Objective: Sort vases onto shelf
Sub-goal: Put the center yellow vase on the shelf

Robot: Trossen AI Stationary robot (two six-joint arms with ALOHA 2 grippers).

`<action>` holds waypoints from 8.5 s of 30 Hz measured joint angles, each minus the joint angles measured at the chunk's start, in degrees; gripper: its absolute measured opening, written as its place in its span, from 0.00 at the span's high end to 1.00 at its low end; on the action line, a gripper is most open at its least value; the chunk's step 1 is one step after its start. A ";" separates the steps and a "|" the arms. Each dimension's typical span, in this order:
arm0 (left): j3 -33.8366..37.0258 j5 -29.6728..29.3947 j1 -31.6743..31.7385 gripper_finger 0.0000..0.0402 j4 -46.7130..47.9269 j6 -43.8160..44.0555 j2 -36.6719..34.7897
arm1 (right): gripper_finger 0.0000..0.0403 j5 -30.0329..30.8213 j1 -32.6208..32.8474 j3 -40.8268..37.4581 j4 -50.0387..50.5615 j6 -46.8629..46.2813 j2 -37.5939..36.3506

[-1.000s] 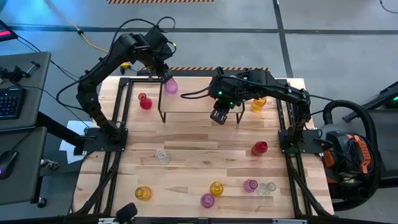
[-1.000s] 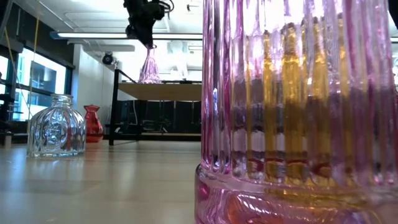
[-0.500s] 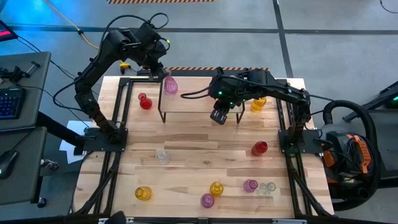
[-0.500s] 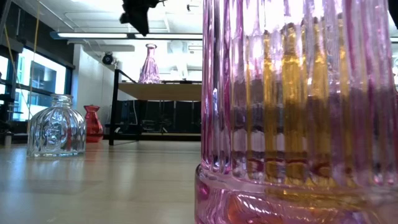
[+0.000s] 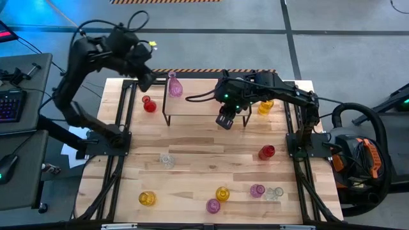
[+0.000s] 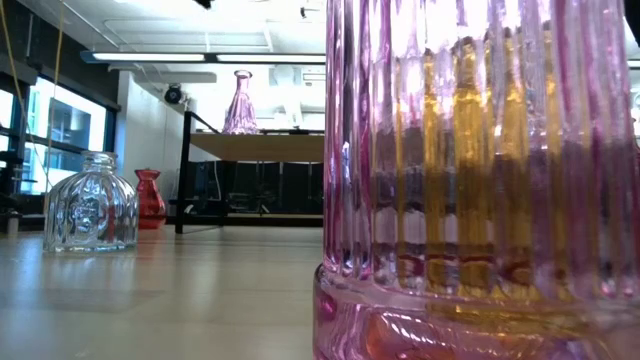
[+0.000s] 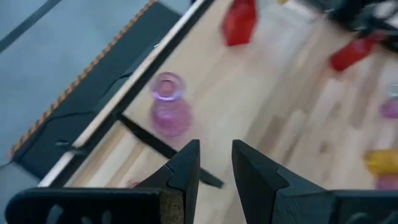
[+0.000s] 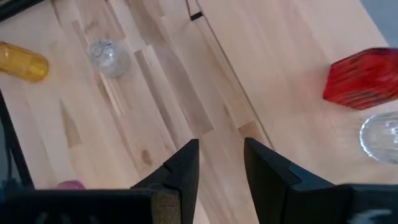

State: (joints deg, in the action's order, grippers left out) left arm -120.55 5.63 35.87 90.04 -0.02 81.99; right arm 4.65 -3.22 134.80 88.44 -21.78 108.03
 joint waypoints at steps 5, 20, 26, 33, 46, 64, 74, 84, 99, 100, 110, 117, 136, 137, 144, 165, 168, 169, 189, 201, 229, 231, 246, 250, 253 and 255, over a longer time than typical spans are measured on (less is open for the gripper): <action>0.00 0.29 -2.49 0.79 0.00 2.16 -3.28 | 0.73 -1.33 0.00 0.00 -0.02 -3.04 0.00; 0.02 0.25 -8.03 0.79 -0.02 6.02 -10.46 | 0.73 -2.15 4.08 -0.02 -11.93 -6.77 3.57; 0.02 0.23 -9.58 0.79 -0.02 7.96 -12.49 | 0.73 -2.73 6.56 -0.02 -11.55 -9.73 5.71; 0.04 0.17 -11.16 0.79 -0.02 7.93 -13.89 | 0.73 -3.65 11.58 0.00 -7.46 -17.44 6.24; 11.89 0.18 -13.24 0.79 -0.04 8.07 -17.87 | 0.73 -4.15 19.68 -0.74 1.12 -28.77 7.49; 20.55 0.21 -15.09 0.79 -2.48 8.44 -19.68 | 0.73 -15.98 25.84 -13.53 -7.43 -32.89 8.57; 20.55 0.20 -15.09 0.79 -3.91 8.94 -19.68 | 0.73 -18.69 27.85 -22.90 -15.97 -37.39 8.55; 20.55 0.20 -15.09 0.79 -4.16 9.03 -19.68 | 0.73 -12.14 28.79 -24.48 -17.22 -41.39 8.63; 20.55 0.20 -15.09 0.79 -4.28 10.39 -19.66 | 0.73 -16.24 29.68 -25.19 -21.13 -39.82 12.54; 20.55 0.20 -15.09 0.79 -4.28 10.39 -19.66 | 0.73 -16.23 29.77 -25.65 -21.37 -39.82 12.57; 20.52 0.18 -15.09 0.79 -4.26 10.39 -19.66 | 0.73 -17.56 29.88 -31.87 -27.06 -42.71 12.49; 20.52 0.18 -15.09 0.79 -4.26 10.39 -19.66 | 0.82 -17.34 29.49 -32.37 -26.47 -42.90 12.28; 20.51 -0.41 -15.09 0.79 -4.26 10.37 -19.66 | 0.99 -18.04 27.57 -32.54 -23.01 -42.25 12.46; 20.52 -0.41 -15.09 0.79 -4.26 10.37 -19.66 | 0.99 -17.88 27.44 -32.55 -22.91 -42.22 12.32; 20.50 -0.50 -15.09 0.79 -4.26 10.37 -19.66 | 1.00 -15.64 26.55 -32.68 -20.71 -42.48 10.01; 20.50 -1.31 -15.07 0.79 -4.28 10.34 -19.64 | 1.00 -4.71 18.31 -14.87 -8.61 -28.95 6.91; 20.50 -1.31 -15.07 0.79 -4.31 10.34 -19.64 | 1.00 -2.30 16.03 -10.34 -6.13 -25.10 6.91; 20.50 -1.31 -15.07 0.79 -4.31 10.34 -19.64 | 1.00 -1.56 15.27 -8.83 -5.45 -23.60 6.88; 20.50 -1.86 -15.07 0.79 -4.33 15.00 -19.64 | 1.00 2.05 -4.71 0.20 -14.14 13.13 5.97; 20.50 -1.86 -15.07 0.79 -4.33 15.98 -18.81 | 1.00 1.75 -12.64 0.20 -19.46 32.54 5.97; 20.50 -1.88 -15.08 0.79 -4.26 17.38 -13.37 | 1.00 1.18 -17.05 0.04 -20.70 64.32 10.44; 20.50 -1.88 -15.09 0.79 -4.24 17.38 -13.37 | 1.00 1.16 -17.14 0.02 -20.49 64.79 10.81; 20.50 -1.92 -15.07 0.79 -4.13 15.86 -13.37 | 1.00 2.16 -18.93 0.05 -20.37 67.30 13.20; 20.50 -1.92 -15.09 0.79 -4.13 15.85 -13.37 | 1.00 2.25 -18.84 0.04 -20.71 67.41 13.22; 20.50 -1.92 -15.07 0.79 -4.13 15.86 -13.37 | 1.00 2.25 -18.75 0.04 -20.53 67.52 13.27; 20.50 -1.92 -15.09 0.79 -4.13 15.87 -13.37 | 1.00 2.23 -18.75 0.04 -20.61 67.48 13.27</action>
State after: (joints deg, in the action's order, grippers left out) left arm -100.05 3.70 20.78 85.91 15.86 68.62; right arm 6.88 -21.98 134.85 67.83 45.69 121.30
